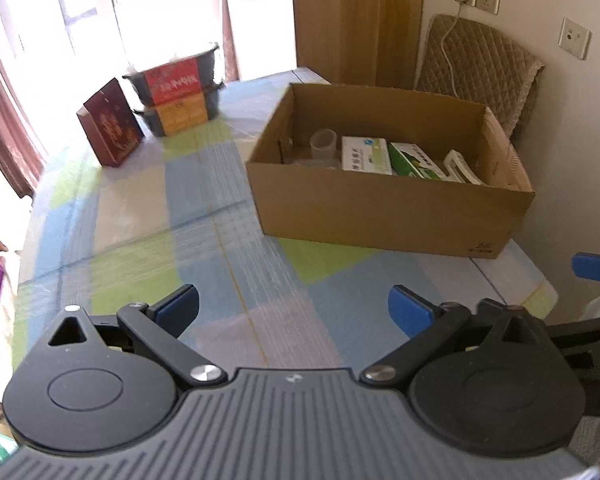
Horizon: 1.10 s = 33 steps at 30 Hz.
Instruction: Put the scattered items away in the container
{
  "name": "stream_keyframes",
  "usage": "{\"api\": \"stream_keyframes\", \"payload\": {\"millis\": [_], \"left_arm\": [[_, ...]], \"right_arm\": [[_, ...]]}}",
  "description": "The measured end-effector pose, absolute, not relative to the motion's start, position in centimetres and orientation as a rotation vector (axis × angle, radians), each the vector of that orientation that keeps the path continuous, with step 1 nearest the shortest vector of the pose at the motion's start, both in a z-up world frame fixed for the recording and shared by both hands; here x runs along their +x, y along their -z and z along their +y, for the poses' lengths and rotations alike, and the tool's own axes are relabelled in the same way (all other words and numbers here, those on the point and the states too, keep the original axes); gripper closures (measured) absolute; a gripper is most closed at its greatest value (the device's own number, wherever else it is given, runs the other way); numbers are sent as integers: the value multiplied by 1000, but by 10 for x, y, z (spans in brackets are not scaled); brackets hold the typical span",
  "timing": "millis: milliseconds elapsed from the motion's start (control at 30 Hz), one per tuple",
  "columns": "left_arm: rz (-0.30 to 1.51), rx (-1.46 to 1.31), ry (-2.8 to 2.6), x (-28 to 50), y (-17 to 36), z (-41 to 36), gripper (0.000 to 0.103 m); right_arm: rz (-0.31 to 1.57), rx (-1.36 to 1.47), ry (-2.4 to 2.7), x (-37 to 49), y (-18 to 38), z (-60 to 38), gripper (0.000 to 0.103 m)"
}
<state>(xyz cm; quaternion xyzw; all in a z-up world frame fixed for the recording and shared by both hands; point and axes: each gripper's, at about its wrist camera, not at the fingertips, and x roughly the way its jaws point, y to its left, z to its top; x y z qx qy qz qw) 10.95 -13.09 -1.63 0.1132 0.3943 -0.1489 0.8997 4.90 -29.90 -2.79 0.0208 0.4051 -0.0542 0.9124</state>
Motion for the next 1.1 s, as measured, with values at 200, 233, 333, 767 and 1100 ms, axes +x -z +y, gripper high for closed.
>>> {"api": "stream_keyframes", "payload": {"millis": [200, 233, 333, 767, 1100], "left_arm": [[801, 243, 292, 104, 14, -125, 3], [801, 247, 294, 102, 14, -125, 3], [797, 272, 297, 97, 14, -124, 3], [777, 296, 296, 82, 11, -123, 4], [786, 323, 290, 77, 19, -122, 4]], "right_arm": [[838, 43, 109, 45, 25, -300, 0], [838, 42, 109, 44, 24, -300, 0], [840, 57, 112, 43, 22, -303, 0], [840, 61, 114, 35, 20, -306, 0], [852, 58, 109, 33, 24, -305, 0]]}}
